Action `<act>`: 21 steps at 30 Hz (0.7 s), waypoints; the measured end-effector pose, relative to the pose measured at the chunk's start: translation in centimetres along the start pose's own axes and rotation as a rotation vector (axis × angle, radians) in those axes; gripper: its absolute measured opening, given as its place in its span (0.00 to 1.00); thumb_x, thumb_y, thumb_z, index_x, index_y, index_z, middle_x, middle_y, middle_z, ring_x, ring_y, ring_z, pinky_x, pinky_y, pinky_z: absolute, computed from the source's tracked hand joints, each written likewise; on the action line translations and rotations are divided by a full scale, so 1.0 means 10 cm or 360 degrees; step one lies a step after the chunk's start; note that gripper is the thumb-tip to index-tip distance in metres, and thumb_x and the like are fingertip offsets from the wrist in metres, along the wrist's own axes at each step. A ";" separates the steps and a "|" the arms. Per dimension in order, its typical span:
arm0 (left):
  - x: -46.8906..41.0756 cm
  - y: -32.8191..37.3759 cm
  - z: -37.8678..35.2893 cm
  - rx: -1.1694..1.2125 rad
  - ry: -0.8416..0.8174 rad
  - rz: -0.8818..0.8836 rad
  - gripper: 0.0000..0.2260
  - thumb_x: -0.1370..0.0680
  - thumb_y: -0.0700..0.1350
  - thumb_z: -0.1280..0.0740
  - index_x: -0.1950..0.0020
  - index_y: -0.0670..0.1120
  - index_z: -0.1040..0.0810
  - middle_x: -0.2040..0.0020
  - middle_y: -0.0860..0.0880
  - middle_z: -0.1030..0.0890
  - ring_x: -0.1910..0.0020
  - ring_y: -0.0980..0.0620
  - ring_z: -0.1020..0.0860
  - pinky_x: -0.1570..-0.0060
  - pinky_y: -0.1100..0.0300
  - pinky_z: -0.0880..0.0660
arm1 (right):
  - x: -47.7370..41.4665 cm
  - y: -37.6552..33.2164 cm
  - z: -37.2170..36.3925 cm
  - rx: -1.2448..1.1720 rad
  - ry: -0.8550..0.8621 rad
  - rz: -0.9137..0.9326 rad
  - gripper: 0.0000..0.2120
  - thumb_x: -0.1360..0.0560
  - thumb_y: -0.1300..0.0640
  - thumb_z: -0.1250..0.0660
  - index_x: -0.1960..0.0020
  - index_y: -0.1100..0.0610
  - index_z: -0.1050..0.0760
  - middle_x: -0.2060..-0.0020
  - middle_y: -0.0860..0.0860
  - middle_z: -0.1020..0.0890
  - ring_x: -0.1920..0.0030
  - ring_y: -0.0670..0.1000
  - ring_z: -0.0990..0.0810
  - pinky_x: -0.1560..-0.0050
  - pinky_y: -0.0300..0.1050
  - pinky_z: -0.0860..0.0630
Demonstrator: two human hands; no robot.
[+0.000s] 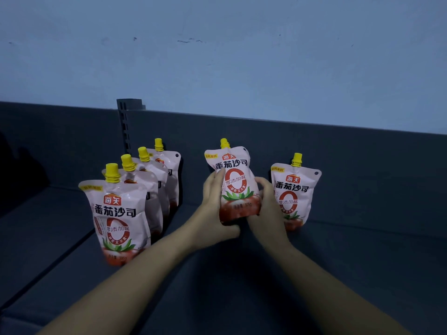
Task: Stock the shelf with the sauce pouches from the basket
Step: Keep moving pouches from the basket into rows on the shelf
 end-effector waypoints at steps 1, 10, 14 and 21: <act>-0.01 -0.01 0.00 0.0057 0.0010 0.0006 0.49 0.32 0.29 0.30 0.24 0.49 0.60 0.27 0.53 0.53 0.33 0.68 0.39 0.46 0.81 0.35 | -0.03 0.03 -0.01 -0.0003 -0.0088 -0.0050 0.34 0.30 0.68 0.33 0.31 0.48 0.42 0.41 0.48 0.25 0.45 0.41 0.24 0.55 0.27 0.25; -0.18 -0.34 0.13 -0.0030 -0.0101 0.0115 0.58 0.32 0.32 0.27 0.36 0.60 0.76 0.37 0.72 0.44 0.35 0.63 0.32 0.37 0.61 0.28 | -0.16 0.32 0.01 -0.0182 -0.0657 -0.0353 0.30 0.31 0.62 0.28 0.34 0.45 0.36 0.46 0.43 0.23 0.45 0.43 0.22 0.44 0.38 0.23; -0.28 -0.51 0.13 -0.0137 -0.0050 0.0192 0.60 0.36 0.36 0.25 0.29 0.63 0.71 0.33 0.58 0.31 0.38 0.56 0.25 0.43 0.54 0.23 | -0.21 0.46 -0.09 0.0022 -0.0486 -0.0372 0.21 0.31 0.62 0.27 0.43 0.51 0.31 0.50 0.44 0.22 0.49 0.44 0.22 0.48 0.37 0.23; -0.45 -0.63 0.02 0.0182 0.0119 0.0304 0.32 0.30 0.30 0.33 0.32 0.52 0.38 0.40 0.51 0.25 0.38 0.53 0.25 0.44 0.61 0.25 | -0.32 0.58 -0.15 0.0166 -0.0250 -0.0350 0.24 0.34 0.59 0.25 0.41 0.56 0.31 0.46 0.47 0.21 0.45 0.45 0.23 0.50 0.33 0.27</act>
Point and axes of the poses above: each hand's wrist, its own x-axis away from the middle knuckle, its own z-axis out of the back of the hand, y = z × x, the point moved 3 cm from there along -x, towards the middle knuckle
